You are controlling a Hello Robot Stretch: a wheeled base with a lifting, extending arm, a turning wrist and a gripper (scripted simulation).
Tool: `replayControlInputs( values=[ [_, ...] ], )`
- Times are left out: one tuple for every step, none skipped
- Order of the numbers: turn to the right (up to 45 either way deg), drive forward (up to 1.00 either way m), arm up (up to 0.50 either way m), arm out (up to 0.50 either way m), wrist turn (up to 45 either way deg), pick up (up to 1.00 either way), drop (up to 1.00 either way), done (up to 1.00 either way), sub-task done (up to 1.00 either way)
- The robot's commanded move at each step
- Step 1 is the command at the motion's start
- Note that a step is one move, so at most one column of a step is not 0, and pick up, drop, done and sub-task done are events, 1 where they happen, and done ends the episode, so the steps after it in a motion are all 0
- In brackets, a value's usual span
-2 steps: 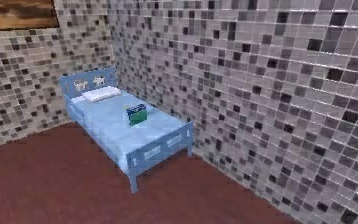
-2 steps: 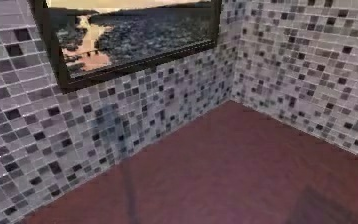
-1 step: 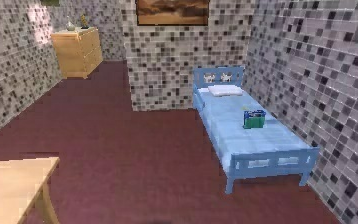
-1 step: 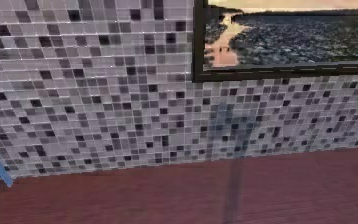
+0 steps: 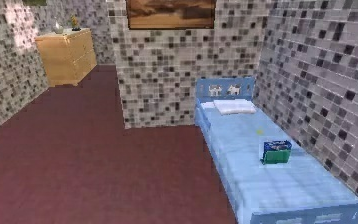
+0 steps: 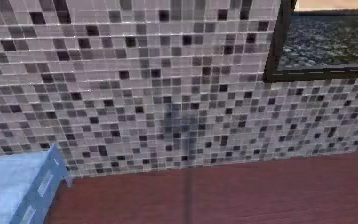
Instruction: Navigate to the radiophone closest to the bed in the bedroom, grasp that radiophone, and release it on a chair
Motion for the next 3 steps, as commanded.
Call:
replayControlInputs(
  values=[
    [-45.0,0.0,0.0,0.0,0.0,0.0,0.0,0.0,0.0],
    [-45.0,0.0,0.0,0.0,0.0,0.0,0.0,0.0,0.0],
    [-3.0,0.0,0.0,0.0,0.0,0.0,0.0,0.0,0.0]
  ],
)
